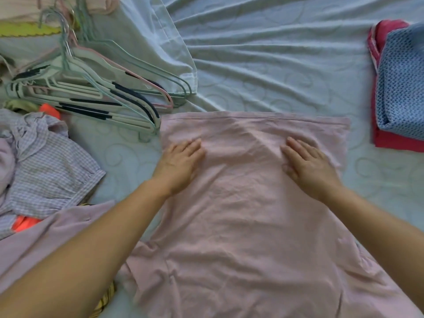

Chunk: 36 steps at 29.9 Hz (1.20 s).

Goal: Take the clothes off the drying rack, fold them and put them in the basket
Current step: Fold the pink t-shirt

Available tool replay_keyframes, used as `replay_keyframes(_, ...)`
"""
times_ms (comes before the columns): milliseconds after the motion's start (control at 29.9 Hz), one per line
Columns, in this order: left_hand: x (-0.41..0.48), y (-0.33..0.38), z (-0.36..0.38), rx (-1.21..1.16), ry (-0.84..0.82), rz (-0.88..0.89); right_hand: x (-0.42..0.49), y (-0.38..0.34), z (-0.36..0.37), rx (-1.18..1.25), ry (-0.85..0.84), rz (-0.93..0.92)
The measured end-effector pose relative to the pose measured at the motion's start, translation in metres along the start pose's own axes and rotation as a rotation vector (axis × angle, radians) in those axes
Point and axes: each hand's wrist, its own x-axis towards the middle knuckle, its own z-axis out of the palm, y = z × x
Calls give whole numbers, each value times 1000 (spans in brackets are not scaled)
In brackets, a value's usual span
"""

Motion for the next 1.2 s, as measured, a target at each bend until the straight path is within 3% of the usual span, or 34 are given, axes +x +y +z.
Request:
replay_keyframes(67, -30, -1, 18, -113, -53, -225, -6, 14, 2, 95, -9, 268)
replay_keyframes(134, -66, -11, 29, -319, 91, -453, -13, 26, -2, 147, 2, 436)
replay_keyframes(201, -104, -27, 35, -503, 160, -635, -21, 28, -6, 115, -15, 461)
replay_keyframes(301, -161, -36, 37, -893, -47, -782, -37, 5, -5, 186, 129, 344)
replay_keyframes(334, -179, -36, 37, -965, -141, -774, -43, -11, -3, 258, 187, 275)
replay_keyframes(401, -208, -36, 39, -872, -286, -645, -60, -54, 2, 496, 207, 186)
replay_keyframes(468, -220, -40, 45, -743, -341, -558, -76, -106, 11, 767, 83, 209)
replay_keyframes(568, -219, -37, 42, -851, -294, -620, -97, -172, 40, 1078, -157, 271)
replay_keyframes(702, -209, -29, 14, -927, -239, -599, -125, -232, 64, 1213, -414, 302)
replay_keyframes(802, -201, 1, -14, -1066, -225, -521, -136, -251, 64, 1411, -462, 418)
replay_keyframes(869, -195, 40, -28, -1340, -364, -437, -139, -243, 60, 1641, -443, 576)
replay_keyframes(936, -189, 76, -38, -1566, -640, -378, -144, -223, 51, 1750, -405, 691)
replay_keyframes(1003, -177, 91, -36, -1557, -805, -292, -151, -201, 48, 1782, -351, 754)
replay_keyframes(1069, -156, 85, -28, -1473, -694, -332, -158, -180, 50, 1875, -366, 746)
replay_keyframes(1136, -123, 60, -12, -1300, -399, -530, -164, -170, 51, 1867, -424, 751)
replay_keyframes(1203, -88, 26, 0, -1089, -85, -737, -167, -171, 50, 1690, -423, 751)
